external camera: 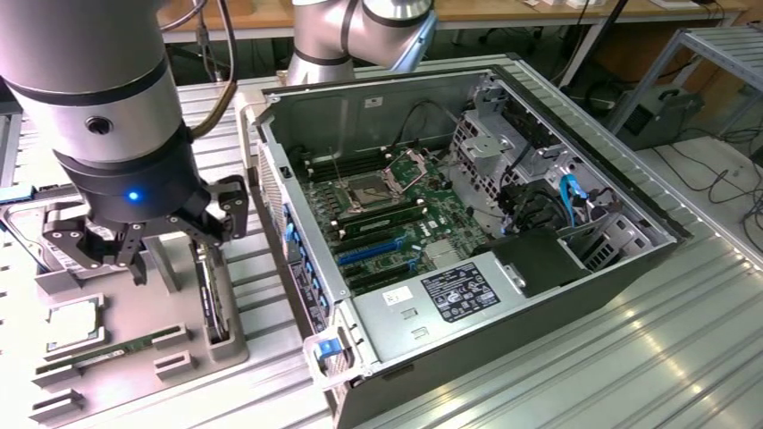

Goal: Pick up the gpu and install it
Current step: 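Pick up the gpu and move the gpu toward the slot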

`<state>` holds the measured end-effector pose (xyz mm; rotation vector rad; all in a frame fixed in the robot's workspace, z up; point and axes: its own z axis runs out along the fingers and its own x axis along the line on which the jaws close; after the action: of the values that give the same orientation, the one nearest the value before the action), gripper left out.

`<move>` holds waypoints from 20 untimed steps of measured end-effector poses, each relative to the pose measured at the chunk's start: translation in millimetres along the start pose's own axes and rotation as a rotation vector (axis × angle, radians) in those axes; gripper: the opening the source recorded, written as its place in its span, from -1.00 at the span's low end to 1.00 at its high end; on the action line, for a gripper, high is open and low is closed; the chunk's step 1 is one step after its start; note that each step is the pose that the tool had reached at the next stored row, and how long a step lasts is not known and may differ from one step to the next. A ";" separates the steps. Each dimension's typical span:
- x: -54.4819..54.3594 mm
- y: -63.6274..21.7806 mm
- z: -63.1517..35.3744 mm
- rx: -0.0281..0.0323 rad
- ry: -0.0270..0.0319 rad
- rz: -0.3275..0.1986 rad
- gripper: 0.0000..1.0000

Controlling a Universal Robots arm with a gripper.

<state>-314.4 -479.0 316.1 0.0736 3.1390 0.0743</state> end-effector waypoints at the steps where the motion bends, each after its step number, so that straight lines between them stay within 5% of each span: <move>1: 0.0 -0.5 0.3 0.0000 0.0002 0.000 0.44; 20: -0.5 -11.3 8.8 0.0003 0.0048 0.000 0.44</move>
<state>-314.4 -489.8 306.8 0.0739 3.1439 0.0741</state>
